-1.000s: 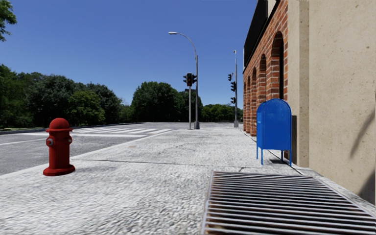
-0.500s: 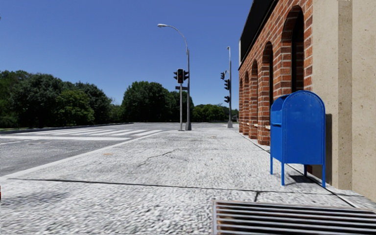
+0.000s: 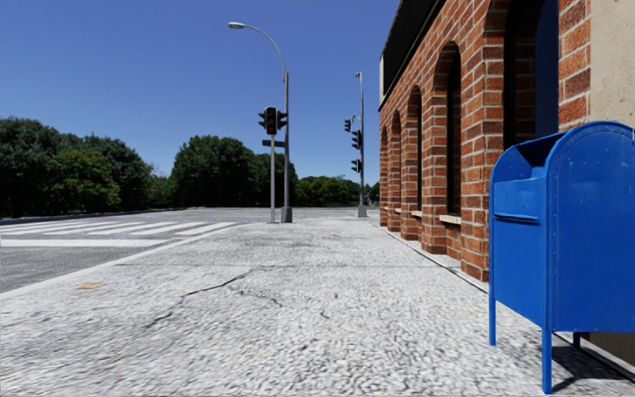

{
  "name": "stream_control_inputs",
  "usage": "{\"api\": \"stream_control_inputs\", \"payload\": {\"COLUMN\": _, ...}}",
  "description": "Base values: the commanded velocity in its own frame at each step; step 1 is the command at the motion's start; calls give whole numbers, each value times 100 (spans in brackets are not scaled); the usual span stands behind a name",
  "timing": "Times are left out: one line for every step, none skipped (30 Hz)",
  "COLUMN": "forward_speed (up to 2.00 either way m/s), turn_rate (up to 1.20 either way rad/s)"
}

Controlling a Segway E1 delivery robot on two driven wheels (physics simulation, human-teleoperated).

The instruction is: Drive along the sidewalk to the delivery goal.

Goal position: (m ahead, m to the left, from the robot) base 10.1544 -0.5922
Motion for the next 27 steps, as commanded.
{"api": "stream_control_inputs", "payload": {"forward_speed": 200, "turn_rate": -33}}
{"api": "stream_control_inputs", "payload": {"forward_speed": 200, "turn_rate": -33}}
{"api": "stream_control_inputs", "payload": {"forward_speed": 200, "turn_rate": -33}}
{"api": "stream_control_inputs", "payload": {"forward_speed": 200, "turn_rate": -33}}
{"api": "stream_control_inputs", "payload": {"forward_speed": 200, "turn_rate": -33}}
{"api": "stream_control_inputs", "payload": {"forward_speed": 200, "turn_rate": -33}}
{"api": "stream_control_inputs", "payload": {"forward_speed": 200, "turn_rate": -33}}
{"api": "stream_control_inputs", "payload": {"forward_speed": 200, "turn_rate": -32}}
{"api": "stream_control_inputs", "payload": {"forward_speed": 200, "turn_rate": -32}}
{"api": "stream_control_inputs", "payload": {"forward_speed": 200, "turn_rate": -32}}
{"api": "stream_control_inputs", "payload": {"forward_speed": 200, "turn_rate": -31}}
{"api": "stream_control_inputs", "payload": {"forward_speed": 200, "turn_rate": -31}}
{"api": "stream_control_inputs", "payload": {"forward_speed": 200, "turn_rate": -5}}
{"api": "stream_control_inputs", "payload": {"forward_speed": 200, "turn_rate": 0}}
{"api": "stream_control_inputs", "payload": {"forward_speed": 200, "turn_rate": 0}}
{"api": "stream_control_inputs", "payload": {"forward_speed": 200, "turn_rate": 0}}
{"api": "stream_control_inputs", "payload": {"forward_speed": 200, "turn_rate": 0}}
{"api": "stream_control_inputs", "payload": {"forward_speed": 200, "turn_rate": 0}}
{"api": "stream_control_inputs", "payload": {"forward_speed": 200, "turn_rate": 0}}
{"api": "stream_control_inputs", "payload": {"forward_speed": 200, "turn_rate": 0}}
{"api": "stream_control_inputs", "payload": {"forward_speed": 200, "turn_rate": 0}}
{"api": "stream_control_inputs", "payload": {"forward_speed": 200, "turn_rate": 0}}
{"api": "stream_control_inputs", "payload": {"forward_speed": 200, "turn_rate": 0}}
{"api": "stream_control_inputs", "payload": {"forward_speed": 200, "turn_rate": 0}}
{"api": "stream_control_inputs", "payload": {"forward_speed": 200, "turn_rate": 0}}
{"api": "stream_control_inputs", "payload": {"forward_speed": 200, "turn_rate": 0}}
{"api": "stream_control_inputs", "payload": {"forward_speed": 200, "turn_rate": 0}}
